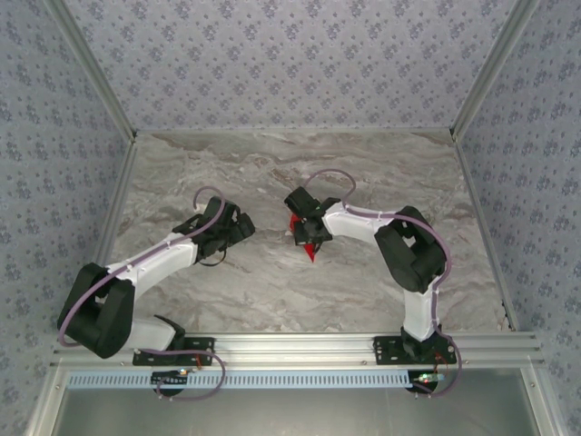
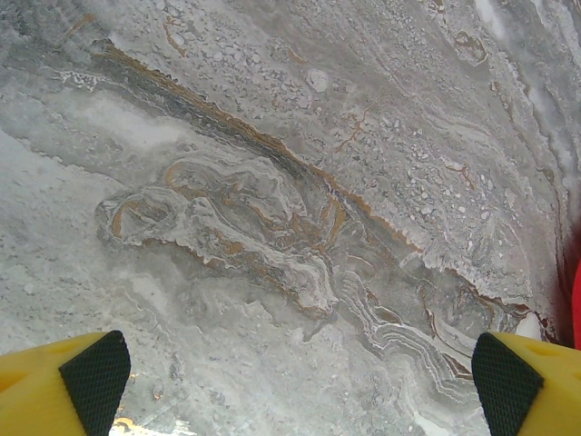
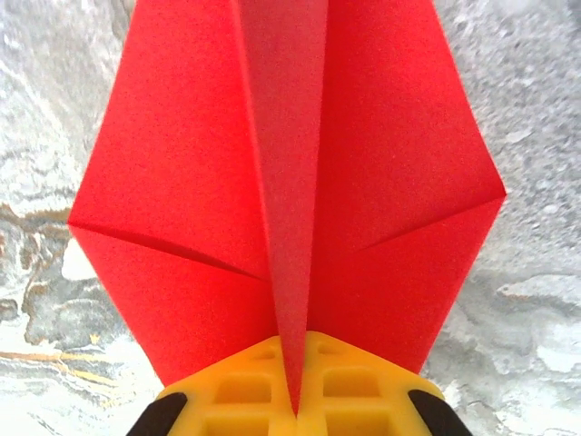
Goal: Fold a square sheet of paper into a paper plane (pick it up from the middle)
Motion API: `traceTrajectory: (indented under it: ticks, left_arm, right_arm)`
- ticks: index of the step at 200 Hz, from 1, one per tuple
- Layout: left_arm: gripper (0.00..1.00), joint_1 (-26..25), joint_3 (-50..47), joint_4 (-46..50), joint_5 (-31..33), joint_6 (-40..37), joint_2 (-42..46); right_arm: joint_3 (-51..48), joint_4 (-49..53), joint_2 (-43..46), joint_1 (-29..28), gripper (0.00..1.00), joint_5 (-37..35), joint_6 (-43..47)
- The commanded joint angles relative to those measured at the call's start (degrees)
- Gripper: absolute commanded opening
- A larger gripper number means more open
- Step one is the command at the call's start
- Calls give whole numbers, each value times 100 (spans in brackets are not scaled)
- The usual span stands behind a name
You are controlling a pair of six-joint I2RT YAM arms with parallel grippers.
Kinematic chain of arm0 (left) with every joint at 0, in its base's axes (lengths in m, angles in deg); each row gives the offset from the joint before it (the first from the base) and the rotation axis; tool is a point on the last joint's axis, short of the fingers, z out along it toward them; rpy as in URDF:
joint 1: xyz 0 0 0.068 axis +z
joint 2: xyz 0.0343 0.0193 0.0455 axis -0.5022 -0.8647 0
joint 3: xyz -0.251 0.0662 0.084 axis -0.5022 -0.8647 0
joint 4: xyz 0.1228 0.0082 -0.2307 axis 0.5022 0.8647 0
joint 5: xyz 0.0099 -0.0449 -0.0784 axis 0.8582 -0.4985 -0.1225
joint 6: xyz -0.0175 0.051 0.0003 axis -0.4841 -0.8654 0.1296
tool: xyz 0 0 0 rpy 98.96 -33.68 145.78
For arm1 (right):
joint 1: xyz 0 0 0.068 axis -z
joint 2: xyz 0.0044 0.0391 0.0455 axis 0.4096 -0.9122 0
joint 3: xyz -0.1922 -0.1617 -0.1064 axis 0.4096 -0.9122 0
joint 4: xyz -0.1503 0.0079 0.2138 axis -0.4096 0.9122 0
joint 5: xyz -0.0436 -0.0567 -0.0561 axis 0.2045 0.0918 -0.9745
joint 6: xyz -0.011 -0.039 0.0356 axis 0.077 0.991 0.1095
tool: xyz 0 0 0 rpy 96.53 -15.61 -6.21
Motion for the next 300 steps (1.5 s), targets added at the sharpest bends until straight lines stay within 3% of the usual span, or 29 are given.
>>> traceTrajectory:
  ticks: [1, 79, 161, 209, 229, 257, 300]
  left_arm:
    - [99, 29, 162, 132, 101, -116, -46]
    - [99, 33, 199, 290, 148, -201, 12]
    - [99, 29, 309, 395, 208, -277, -4]
    - [99, 33, 543, 829, 570, -394, 82]
    - [99, 78, 759, 1111, 892, -554, 178]
    - [99, 334, 1034, 1404, 1248, -903, 422]
    - [99, 1049, 1227, 1623, 1909, -1561, 846]
  right_arm:
    - [496, 136, 21, 253, 0, -144, 10]
    - [1960, 203, -1159, 1094, 4, 194, 652]
    - [2307, 571, -1835, 1209, 11, 102, 601]
    - [2423, 685, -1913, 1164, 15, 51, 457]
    - [2606, 864, -1483, 1129, 24, 85, 483]
    - [2567, 776, -498, 1154, 45, 211, 523]
    - [1355, 103, 1252, 1545, 84, -445, 668]
